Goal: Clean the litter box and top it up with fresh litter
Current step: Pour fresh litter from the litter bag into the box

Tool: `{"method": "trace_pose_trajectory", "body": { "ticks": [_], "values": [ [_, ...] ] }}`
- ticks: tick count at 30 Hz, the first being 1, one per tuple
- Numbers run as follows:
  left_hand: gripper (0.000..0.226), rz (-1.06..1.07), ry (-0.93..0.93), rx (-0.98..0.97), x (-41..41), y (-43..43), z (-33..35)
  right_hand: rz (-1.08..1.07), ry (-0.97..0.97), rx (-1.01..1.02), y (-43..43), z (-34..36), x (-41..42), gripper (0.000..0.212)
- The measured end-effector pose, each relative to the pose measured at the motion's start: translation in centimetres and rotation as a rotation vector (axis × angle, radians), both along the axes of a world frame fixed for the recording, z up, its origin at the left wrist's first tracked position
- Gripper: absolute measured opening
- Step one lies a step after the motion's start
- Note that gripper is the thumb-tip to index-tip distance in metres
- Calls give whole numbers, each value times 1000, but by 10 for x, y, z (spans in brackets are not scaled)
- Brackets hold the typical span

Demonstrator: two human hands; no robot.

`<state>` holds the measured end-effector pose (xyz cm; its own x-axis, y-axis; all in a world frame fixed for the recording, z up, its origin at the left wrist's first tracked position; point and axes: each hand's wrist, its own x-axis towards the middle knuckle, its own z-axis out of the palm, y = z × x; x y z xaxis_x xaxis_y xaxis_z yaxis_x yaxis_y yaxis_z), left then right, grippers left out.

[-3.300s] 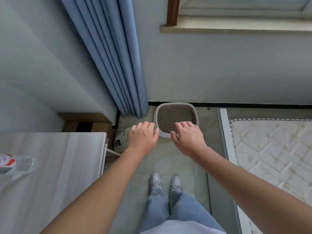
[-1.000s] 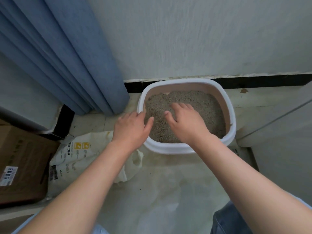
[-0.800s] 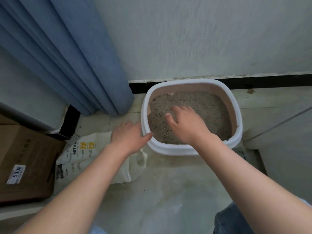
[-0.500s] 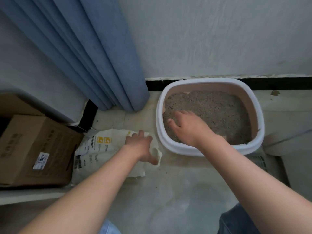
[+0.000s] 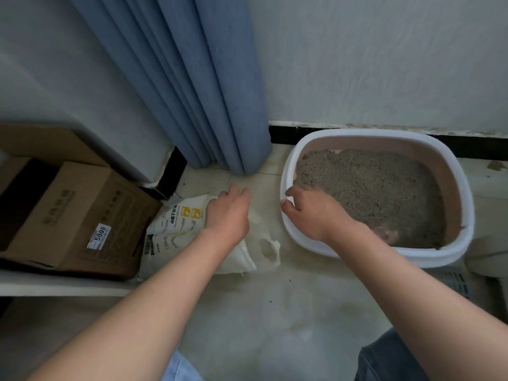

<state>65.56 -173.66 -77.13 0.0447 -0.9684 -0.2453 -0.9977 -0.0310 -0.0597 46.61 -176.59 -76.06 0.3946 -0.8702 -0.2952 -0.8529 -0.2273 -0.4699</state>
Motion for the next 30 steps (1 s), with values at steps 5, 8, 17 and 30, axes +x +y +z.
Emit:
{"method": "trace_pose_trajectory", "body": {
  "ticks": [5,8,17,30],
  "values": [
    [53,101,19,-45,8,4,10,53,40,52,4,-9,15,44],
    [53,160,30,52,18,5,12,89,52,53,4,-18,23,44],
    [75,84,99,195,0,42,-13,140,118,85,0,-37,43,40],
    [14,206,113,-55,9,28,-3,109,86,52,-4,-42,39,39]
  ]
}}
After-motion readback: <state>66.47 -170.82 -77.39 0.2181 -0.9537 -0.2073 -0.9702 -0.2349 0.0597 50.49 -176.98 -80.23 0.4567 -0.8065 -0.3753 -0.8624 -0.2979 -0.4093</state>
